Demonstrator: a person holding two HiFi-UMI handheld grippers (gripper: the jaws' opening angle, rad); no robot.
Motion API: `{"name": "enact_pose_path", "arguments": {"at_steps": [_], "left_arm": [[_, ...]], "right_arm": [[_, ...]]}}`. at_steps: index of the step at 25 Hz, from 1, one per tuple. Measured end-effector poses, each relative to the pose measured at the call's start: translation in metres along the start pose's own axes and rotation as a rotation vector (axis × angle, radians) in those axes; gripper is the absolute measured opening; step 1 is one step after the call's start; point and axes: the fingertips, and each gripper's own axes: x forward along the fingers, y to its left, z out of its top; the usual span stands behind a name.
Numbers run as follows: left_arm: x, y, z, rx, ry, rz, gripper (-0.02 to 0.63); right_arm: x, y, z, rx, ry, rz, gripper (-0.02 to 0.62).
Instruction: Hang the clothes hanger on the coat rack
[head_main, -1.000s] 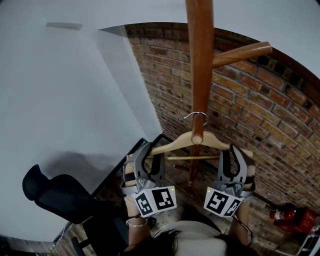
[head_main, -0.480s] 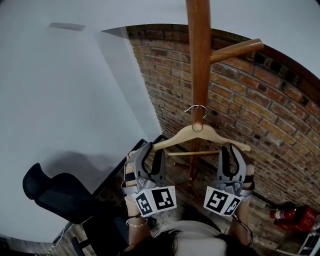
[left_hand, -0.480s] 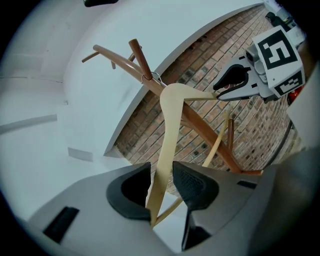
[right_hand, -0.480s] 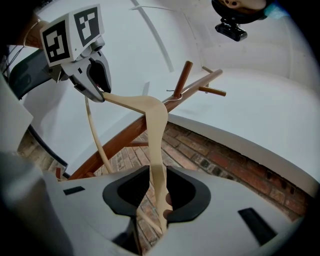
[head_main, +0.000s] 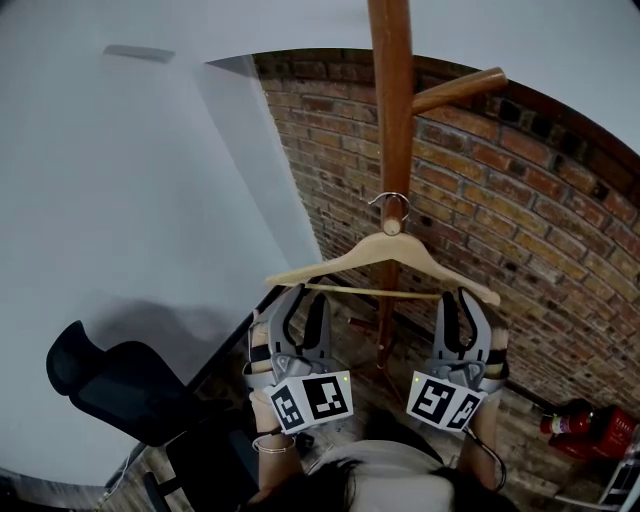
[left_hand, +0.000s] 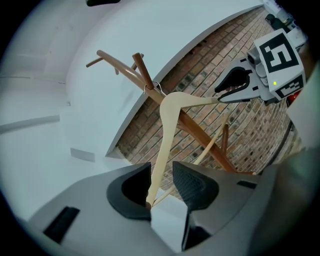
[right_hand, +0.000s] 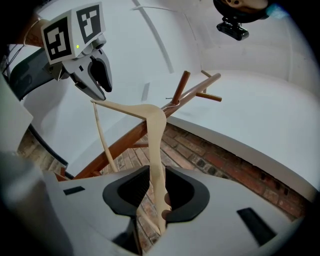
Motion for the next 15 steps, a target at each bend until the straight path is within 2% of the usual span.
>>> {"name": "enact_pose_path", "arguments": {"at_steps": [15], "left_arm": [[-0.044,-0.005,0.001,-0.024,-0.032,-0.006,0.122]], "right_arm": [[-0.043,0.003,0.007,-0.005,0.006,-0.015,0.106]]}}
